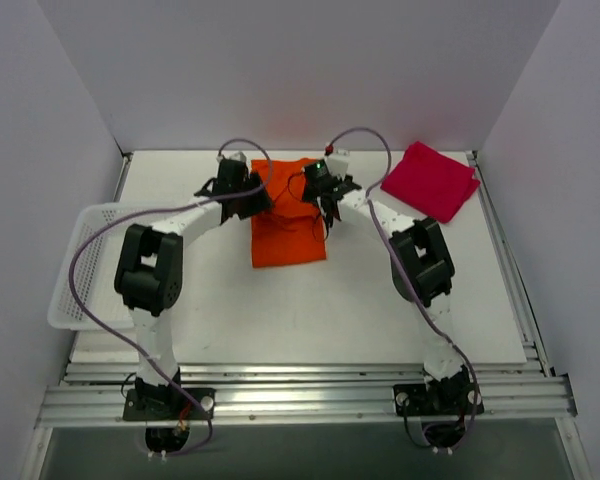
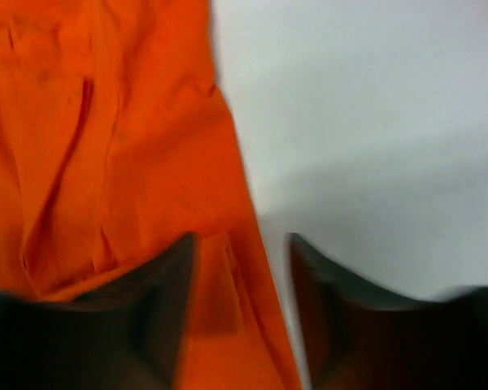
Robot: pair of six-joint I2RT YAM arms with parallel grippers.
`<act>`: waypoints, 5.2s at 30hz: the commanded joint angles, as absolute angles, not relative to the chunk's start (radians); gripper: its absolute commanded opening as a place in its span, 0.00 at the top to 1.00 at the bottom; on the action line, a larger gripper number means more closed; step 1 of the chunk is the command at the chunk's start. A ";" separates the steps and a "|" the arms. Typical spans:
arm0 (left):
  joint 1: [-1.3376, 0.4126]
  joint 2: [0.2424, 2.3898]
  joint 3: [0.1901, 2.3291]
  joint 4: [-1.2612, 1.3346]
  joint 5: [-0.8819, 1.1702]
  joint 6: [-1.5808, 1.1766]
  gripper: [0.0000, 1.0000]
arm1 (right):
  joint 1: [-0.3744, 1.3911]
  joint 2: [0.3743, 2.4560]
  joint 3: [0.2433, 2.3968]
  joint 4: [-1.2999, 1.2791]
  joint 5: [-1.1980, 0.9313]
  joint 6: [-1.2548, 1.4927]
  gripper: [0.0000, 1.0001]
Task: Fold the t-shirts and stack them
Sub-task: Fold the folded rectangular tshirt in 1/3 of the way
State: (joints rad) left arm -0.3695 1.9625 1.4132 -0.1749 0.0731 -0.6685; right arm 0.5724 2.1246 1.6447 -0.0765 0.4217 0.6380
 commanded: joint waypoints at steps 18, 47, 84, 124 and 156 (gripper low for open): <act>-0.149 1.948 1.746 -0.252 0.242 -0.623 0.06 | 0.543 1.856 1.531 0.024 0.345 0.635 0.65; -0.219 1.822 1.140 0.153 0.264 -0.609 0.06 | 0.710 2.267 1.689 -0.029 0.322 0.716 1.00; -0.204 1.764 1.103 0.153 0.264 -0.595 0.06 | 0.442 2.231 2.049 0.348 0.166 0.525 0.38; -0.502 1.997 1.304 0.207 -0.198 -0.939 0.09 | 0.338 1.908 1.347 0.476 0.181 0.666 0.41; -0.382 2.246 1.583 0.227 -0.186 -0.940 0.13 | 0.265 2.034 1.370 0.512 0.080 0.716 0.43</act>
